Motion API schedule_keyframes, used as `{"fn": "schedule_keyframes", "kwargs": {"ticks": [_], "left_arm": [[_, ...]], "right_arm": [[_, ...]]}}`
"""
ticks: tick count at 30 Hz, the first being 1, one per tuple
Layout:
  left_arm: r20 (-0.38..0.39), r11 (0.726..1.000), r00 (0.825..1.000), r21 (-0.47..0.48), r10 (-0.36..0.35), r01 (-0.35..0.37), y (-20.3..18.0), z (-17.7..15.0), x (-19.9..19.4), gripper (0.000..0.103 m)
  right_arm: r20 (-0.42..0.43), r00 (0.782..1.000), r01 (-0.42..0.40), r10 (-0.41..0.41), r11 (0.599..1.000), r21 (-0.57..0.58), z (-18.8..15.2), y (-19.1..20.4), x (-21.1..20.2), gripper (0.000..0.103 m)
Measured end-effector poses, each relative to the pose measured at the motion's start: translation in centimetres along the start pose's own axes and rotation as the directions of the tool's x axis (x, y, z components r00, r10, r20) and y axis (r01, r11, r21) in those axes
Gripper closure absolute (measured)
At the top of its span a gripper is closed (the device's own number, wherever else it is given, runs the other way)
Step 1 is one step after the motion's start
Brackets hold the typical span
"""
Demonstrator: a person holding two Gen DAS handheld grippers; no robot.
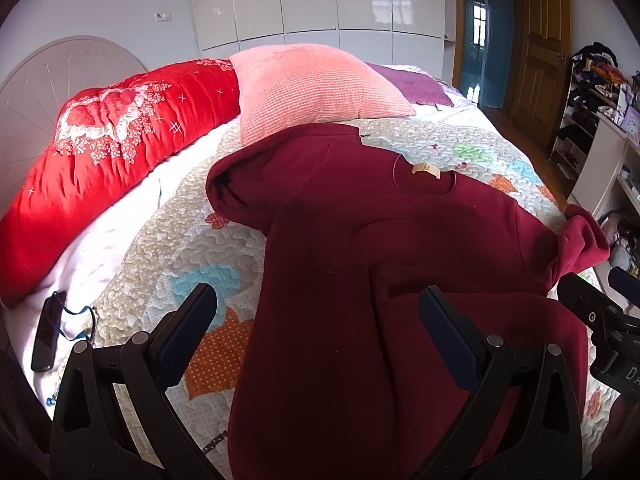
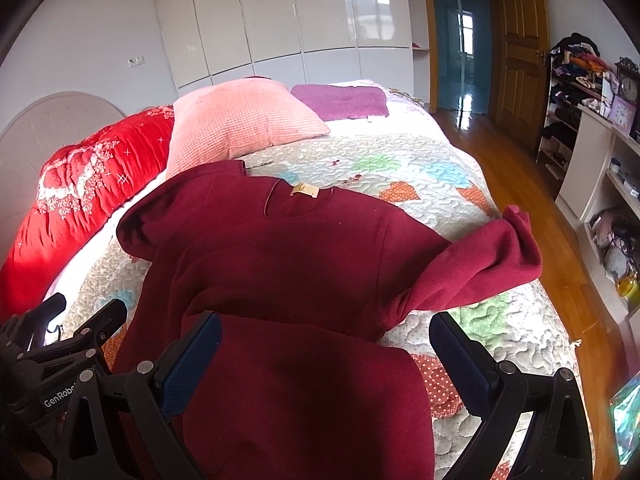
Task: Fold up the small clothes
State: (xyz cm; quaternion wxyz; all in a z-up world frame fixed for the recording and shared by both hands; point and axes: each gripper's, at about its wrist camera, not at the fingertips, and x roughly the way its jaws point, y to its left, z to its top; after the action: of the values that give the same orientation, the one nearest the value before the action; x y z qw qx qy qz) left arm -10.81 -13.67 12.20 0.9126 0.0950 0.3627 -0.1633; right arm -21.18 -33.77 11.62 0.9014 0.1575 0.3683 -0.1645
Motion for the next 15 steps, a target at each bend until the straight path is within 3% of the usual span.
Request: {"fn": "schedule_keyframes", "kwargs": {"ticks": [15], "left_arm": [[-0.033, 1.0, 0.999, -0.011, -0.012, 0.012, -0.3, -0.5, 1.8, 0.001]], "right_arm": [[-0.035, 0.999, -0.001, 0.001, 1.0, -0.001, -0.3, 0.2, 1.7, 0.0]]}}
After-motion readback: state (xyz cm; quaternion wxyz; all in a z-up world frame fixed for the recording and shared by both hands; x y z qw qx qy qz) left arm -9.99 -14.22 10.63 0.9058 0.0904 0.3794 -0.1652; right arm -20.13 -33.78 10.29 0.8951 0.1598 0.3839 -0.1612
